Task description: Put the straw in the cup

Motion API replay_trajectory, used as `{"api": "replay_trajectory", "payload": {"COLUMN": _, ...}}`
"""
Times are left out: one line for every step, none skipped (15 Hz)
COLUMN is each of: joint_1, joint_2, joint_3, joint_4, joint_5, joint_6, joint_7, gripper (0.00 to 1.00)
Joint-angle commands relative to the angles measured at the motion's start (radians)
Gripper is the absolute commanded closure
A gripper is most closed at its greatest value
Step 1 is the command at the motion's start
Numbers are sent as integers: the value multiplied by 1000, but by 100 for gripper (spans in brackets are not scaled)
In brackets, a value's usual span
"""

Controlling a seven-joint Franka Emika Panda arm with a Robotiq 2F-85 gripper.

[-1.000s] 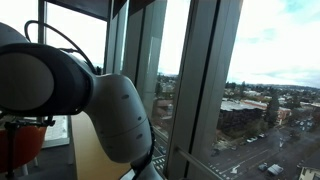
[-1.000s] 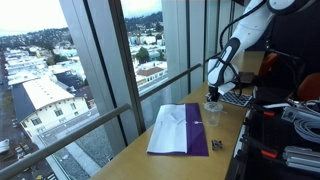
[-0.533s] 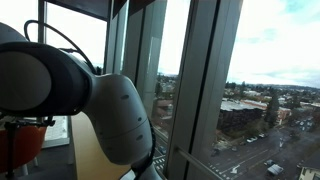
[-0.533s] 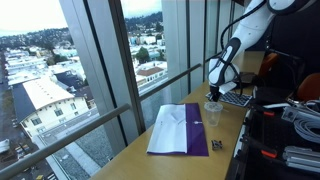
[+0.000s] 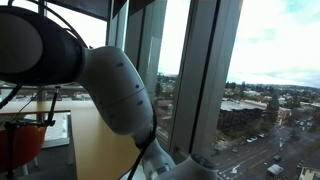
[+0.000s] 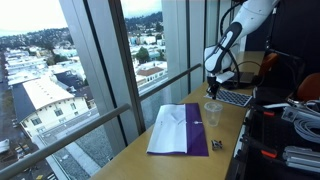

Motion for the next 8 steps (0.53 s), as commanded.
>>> {"api": "replay_trajectory", "payload": {"joint_1": 29, "joint_2": -200, "joint_3": 11, "joint_4": -90, "joint_5": -18, "joint_6": -176, "joint_7": 9, "gripper": 100}}
{"api": "replay_trajectory", "payload": {"joint_1": 28, "joint_2": -250, "joint_3": 28, "joint_4": -104, "joint_5": -9, "joint_6": -228, "joint_7": -10, "gripper": 100}}
{"api": "replay_trajectory", "payload": {"joint_1": 28, "joint_2": -297, "joint_3": 46, "joint_4": -119, "joint_5": 4, "joint_6": -277, "joint_7": -26, "gripper": 100}}
{"api": "replay_trajectory", "payload": {"joint_1": 25, "joint_2": -337, "joint_3": 67, "joint_4": -130, "joint_5": 24, "joint_6": -331, "joint_7": -42, "gripper": 100}}
{"api": "replay_trajectory", "payload": {"joint_1": 21, "joint_2": -368, "joint_3": 89, "joint_4": -133, "joint_5": 47, "joint_6": -383, "joint_7": -61, "gripper": 100}}
{"api": "replay_trajectory", "payload": {"joint_1": 20, "joint_2": -398, "joint_3": 109, "joint_4": -141, "joint_5": 77, "joint_6": -438, "joint_7": -73, "gripper": 100}}
{"api": "replay_trajectory", "payload": {"joint_1": 23, "joint_2": -424, "joint_3": 119, "joint_4": -143, "joint_5": 106, "joint_6": -498, "joint_7": -77, "gripper": 100}}
{"api": "replay_trajectory", "payload": {"joint_1": 26, "joint_2": -451, "joint_3": 130, "joint_4": -150, "joint_5": 137, "joint_6": -552, "joint_7": -84, "gripper": 100}}
